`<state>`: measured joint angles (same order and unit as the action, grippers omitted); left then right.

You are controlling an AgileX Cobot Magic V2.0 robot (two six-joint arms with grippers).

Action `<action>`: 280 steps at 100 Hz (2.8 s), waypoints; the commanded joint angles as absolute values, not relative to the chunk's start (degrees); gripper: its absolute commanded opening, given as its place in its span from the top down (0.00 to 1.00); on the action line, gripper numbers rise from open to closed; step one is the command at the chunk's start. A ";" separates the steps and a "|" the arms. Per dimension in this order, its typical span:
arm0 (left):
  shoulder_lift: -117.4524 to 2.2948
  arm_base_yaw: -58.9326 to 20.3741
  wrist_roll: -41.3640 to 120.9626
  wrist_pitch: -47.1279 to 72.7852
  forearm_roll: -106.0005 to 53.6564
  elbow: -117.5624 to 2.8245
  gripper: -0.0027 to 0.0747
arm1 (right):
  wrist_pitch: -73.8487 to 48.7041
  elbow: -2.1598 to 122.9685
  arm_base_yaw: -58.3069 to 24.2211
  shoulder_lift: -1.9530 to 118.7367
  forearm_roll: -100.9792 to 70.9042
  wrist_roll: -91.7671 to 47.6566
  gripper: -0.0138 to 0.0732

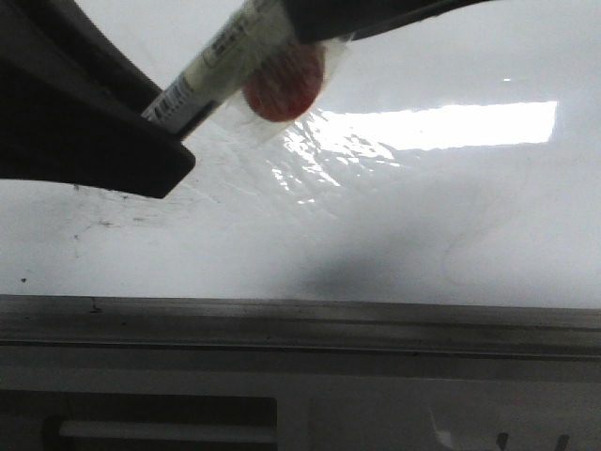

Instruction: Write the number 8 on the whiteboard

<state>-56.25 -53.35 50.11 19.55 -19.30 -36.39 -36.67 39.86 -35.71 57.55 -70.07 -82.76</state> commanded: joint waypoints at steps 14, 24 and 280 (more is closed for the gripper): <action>-55.63 -53.79 50.07 15.84 -19.98 -38.37 0.99 | -31.18 41.92 -40.54 59.87 -79.90 -88.67 0.37; -55.63 -53.79 50.07 15.84 -19.98 -38.37 0.99 | -29.83 41.92 -41.21 59.87 -80.03 -88.75 0.37; -22.56 -40.21 28.61 6.72 -37.86 -21.08 0.89 | -12.42 33.44 -41.21 42.02 -72.26 -88.64 0.91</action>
